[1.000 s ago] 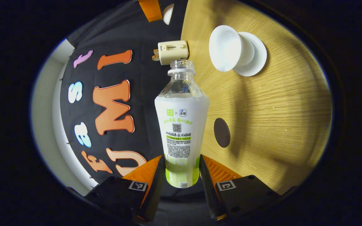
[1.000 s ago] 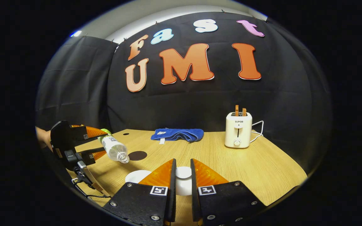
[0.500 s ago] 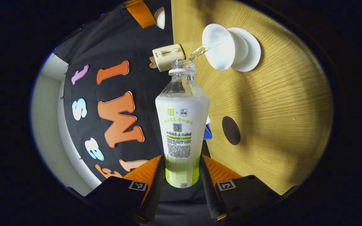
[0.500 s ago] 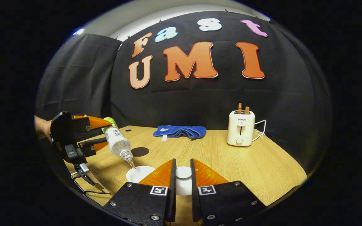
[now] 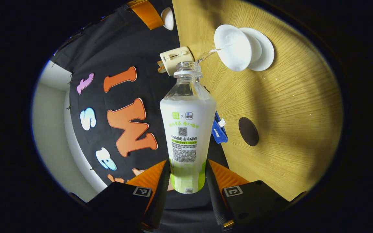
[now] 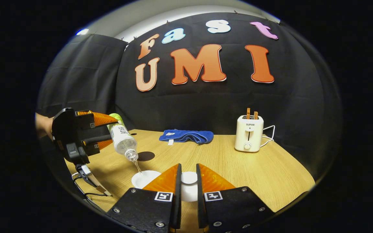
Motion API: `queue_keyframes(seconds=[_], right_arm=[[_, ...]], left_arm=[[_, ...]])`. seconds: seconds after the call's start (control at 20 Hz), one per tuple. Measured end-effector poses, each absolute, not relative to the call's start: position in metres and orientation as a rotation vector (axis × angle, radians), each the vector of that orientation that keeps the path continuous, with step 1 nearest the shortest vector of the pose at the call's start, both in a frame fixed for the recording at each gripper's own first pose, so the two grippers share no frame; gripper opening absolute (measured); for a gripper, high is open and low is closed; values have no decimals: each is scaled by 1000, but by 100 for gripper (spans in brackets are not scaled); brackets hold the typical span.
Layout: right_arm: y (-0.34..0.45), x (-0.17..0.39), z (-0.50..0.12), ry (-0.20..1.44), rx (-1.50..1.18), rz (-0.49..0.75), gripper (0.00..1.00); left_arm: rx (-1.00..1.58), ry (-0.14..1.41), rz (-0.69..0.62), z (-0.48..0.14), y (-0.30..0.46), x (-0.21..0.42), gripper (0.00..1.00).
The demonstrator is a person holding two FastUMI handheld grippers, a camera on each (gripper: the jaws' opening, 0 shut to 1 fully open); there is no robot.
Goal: Open the teacup lid with one hand, grasp the water bottle and pour water into the teacup with the other hand; after pouring, place the water bottle on the coaster and then close the teacup lid.
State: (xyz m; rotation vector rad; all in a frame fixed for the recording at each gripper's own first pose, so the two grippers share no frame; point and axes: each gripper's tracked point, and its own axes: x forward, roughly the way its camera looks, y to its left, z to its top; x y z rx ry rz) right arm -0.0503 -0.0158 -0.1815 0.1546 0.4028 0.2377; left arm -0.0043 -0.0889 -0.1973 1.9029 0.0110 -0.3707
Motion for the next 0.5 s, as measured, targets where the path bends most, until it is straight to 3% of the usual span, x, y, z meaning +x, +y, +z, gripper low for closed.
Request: queue_keyframes(seconds=[0.5], right_arm=[[-6,-51,-179,394,145,268,21]], left_arm=[[1986,-62,-334,-164,-89,2,63]])
